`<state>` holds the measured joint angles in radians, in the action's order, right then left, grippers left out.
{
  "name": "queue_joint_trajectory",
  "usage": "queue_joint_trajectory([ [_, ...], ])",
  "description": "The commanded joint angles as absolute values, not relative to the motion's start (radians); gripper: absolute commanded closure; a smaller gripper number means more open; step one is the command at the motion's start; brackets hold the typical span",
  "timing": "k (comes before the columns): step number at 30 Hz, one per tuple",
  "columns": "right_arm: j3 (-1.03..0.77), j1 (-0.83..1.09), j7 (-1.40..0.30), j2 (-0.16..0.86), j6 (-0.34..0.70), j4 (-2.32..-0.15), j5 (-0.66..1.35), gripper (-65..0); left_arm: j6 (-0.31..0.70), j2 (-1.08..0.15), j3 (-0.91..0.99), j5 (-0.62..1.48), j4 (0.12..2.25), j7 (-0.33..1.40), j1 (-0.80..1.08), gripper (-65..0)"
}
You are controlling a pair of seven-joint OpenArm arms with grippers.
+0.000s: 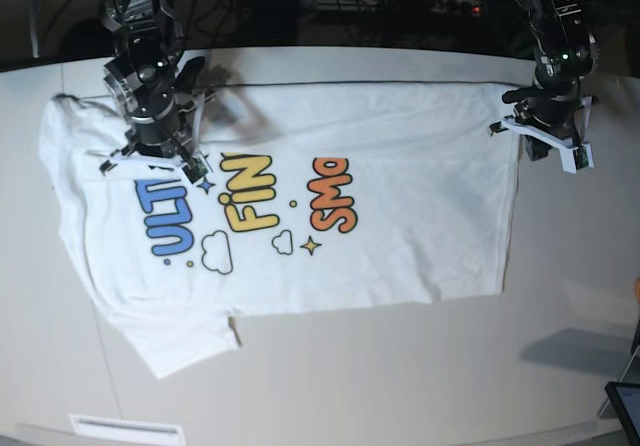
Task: Fold the T-shirt properly
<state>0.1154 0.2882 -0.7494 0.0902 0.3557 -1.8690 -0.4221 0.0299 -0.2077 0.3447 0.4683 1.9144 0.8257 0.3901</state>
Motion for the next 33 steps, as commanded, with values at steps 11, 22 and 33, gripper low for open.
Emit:
queue_joint_trajectory([
  [11,0.108,0.166,-0.733,0.124,0.341,-1.873,-0.426,-20.5,0.031,-0.220,0.351,0.467,1.929,0.806,0.392,0.0],
  [22,-0.025,0.136,-0.532,0.162,0.340,-1.853,-0.427,-20.3,0.031,-0.216,0.349,0.467,1.931,0.806,0.386,0.0],
  [33,-0.260,0.323,-0.561,0.097,0.348,-1.894,-0.423,-20.0,0.031,-0.213,0.349,0.469,1.939,0.799,0.387,0.0],
])
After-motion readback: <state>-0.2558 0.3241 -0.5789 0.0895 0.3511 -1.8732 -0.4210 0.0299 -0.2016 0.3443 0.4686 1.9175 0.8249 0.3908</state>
